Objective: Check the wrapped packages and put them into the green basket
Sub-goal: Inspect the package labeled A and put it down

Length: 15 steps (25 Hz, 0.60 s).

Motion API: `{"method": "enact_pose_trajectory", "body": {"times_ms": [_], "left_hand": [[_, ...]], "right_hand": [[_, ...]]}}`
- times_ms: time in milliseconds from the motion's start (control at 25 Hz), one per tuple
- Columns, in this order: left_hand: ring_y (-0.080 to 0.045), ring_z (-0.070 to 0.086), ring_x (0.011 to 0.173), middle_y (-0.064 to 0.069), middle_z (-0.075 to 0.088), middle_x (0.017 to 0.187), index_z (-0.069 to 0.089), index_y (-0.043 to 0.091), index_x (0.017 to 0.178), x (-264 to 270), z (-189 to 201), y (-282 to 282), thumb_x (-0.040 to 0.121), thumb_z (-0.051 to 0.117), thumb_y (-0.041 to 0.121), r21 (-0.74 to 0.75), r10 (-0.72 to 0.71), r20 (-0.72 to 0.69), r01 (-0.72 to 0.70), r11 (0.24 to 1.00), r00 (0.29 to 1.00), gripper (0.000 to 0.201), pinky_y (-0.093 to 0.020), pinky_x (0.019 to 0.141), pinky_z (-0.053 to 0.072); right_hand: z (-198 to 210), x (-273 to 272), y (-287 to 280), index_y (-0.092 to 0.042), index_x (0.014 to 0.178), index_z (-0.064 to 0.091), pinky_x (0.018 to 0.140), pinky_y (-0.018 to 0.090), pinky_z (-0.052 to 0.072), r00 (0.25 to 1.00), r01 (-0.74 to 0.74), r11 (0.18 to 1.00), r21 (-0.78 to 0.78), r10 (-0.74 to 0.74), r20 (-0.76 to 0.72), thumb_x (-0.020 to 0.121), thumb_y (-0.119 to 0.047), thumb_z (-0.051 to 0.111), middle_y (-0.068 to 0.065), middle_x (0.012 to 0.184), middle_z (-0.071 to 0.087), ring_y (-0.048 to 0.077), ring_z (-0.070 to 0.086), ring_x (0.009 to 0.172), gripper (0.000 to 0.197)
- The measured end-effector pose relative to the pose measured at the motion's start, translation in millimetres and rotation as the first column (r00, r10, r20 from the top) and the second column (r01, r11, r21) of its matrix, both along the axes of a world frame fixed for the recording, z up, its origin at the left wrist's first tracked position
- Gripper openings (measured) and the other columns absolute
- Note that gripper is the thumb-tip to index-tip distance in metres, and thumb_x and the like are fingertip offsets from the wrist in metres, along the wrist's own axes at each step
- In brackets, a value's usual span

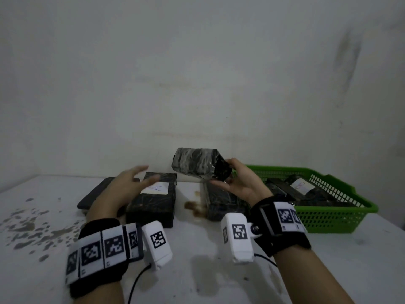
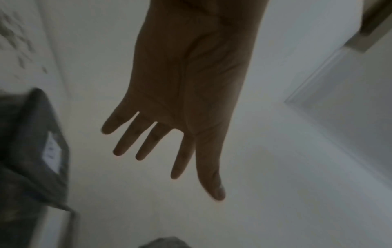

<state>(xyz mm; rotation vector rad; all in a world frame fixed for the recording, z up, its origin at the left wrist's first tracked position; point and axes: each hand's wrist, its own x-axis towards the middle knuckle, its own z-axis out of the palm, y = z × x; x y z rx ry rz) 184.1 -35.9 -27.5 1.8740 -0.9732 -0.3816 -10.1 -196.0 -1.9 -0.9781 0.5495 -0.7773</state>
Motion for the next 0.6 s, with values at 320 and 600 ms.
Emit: {"method": "enact_pose_trajectory", "body": {"times_ms": [320, 600], "left_hand": [[-0.032, 0.059, 0.102, -0.023, 0.037, 0.141, 0.007, 0.017, 0.148, -51, 27, -28, 0.061, 0.036, 0.075, -0.26, -0.017, -0.39, -0.092, 0.961, 0.921, 0.108, -0.043, 0.086, 0.052], [-0.017, 0.063, 0.077, -0.008, 0.065, 0.084, 0.06, 0.008, 0.09, -72, 46, -33, 0.091, 0.052, 0.024, -0.53, -0.293, -0.479, -0.007, 0.848, 0.828, 0.017, -0.029, 0.063, 0.059]], "right_hand": [[9, -50, 1, -0.02, 0.093, 0.063, 0.058, 0.031, 0.056, 0.987, -0.076, 0.904, -0.42, 0.009, -0.16, 0.091, -0.013, 0.048, 0.005, 0.1, 0.057, 0.017, 0.059, 0.083, 0.017], [14, -77, -15, -0.021, 0.11, 0.058, 0.075, 0.026, 0.056, 0.988, 0.148, 0.755, -0.639, -0.089, 0.124, 0.074, -0.005, 0.065, -0.001, 0.098, 0.066, 0.011, 0.065, 0.088, 0.04]]}}
